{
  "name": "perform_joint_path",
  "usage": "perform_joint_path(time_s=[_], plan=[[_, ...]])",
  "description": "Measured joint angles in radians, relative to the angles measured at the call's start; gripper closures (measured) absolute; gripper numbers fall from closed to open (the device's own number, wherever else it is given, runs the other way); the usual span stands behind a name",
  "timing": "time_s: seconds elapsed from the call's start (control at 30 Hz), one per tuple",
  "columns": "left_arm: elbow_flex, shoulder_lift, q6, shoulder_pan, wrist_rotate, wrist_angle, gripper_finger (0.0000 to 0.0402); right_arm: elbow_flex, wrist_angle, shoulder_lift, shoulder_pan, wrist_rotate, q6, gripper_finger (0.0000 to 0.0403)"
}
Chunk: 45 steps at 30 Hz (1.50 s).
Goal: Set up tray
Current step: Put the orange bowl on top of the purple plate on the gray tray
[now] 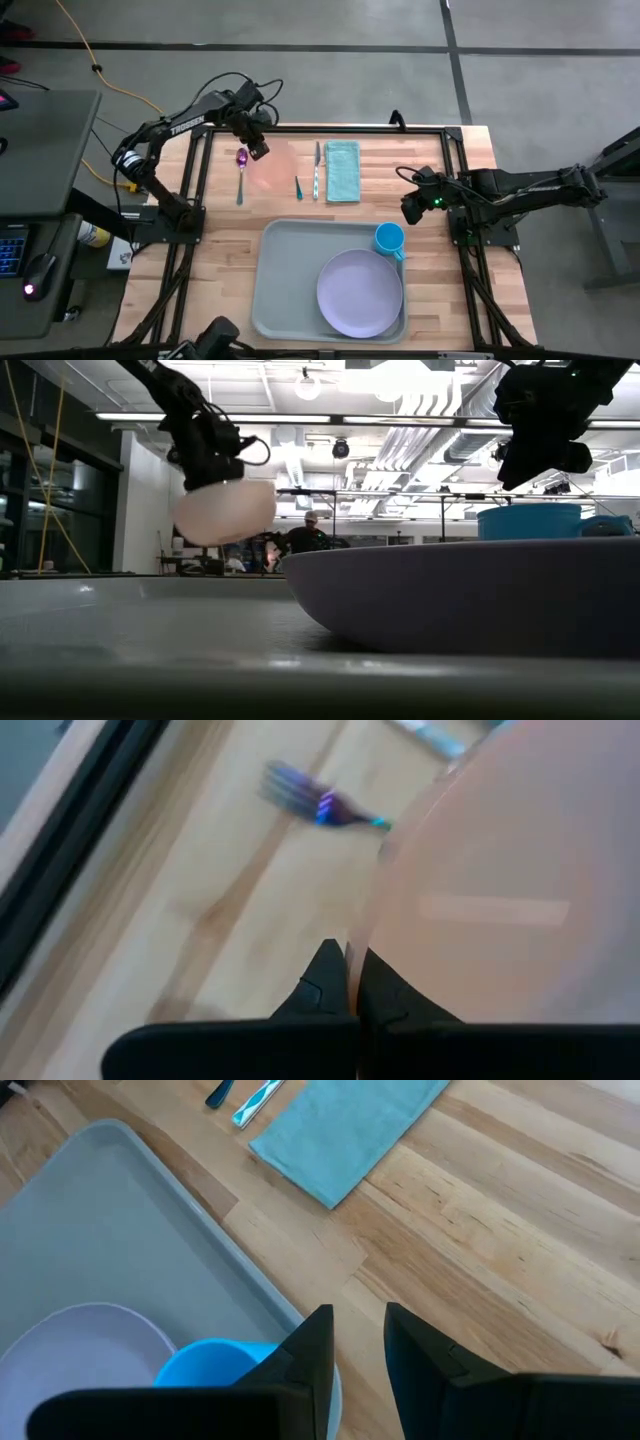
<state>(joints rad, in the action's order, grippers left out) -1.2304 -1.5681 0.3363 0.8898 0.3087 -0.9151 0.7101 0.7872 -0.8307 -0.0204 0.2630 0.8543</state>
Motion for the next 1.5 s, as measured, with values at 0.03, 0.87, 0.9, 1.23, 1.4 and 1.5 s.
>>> perform_joint_path(time_s=[0.03, 0.87, 0.9, 1.23, 1.4, 1.5], plan=[[0.000, 0.010, 0.000, 0.000, 0.029, 0.000, 0.0387, 0.000, 0.000, 0.000, 0.000, 0.000, -0.003, 0.0334], [-0.566, 0.182, -0.142, -0.243, 0.112, -0.188, 0.0387, 0.000, 0.000, 0.000, 0.000, 0.013, -0.010, 0.0334], [-0.586, 0.182, -0.156, -0.269, 0.100, -0.194, 0.0387, 0.000, 0.000, 0.000, 0.000, 0.016, -0.010, 0.0334], [-0.620, 0.120, -0.269, -0.628, -0.051, -0.204, 0.0387, 0.000, 0.000, 0.000, 0.001, 0.019, -0.006, 0.0334], [-0.620, 0.005, -0.292, -0.782, -0.092, -0.192, 0.0387, 0.000, 0.000, 0.000, 0.001, 0.026, 0.001, 0.0334], [-0.620, -0.093, -0.293, -0.840, -0.111, -0.150, 0.0387, 0.000, 0.001, 0.000, 0.001, 0.027, 0.011, 0.0334]])
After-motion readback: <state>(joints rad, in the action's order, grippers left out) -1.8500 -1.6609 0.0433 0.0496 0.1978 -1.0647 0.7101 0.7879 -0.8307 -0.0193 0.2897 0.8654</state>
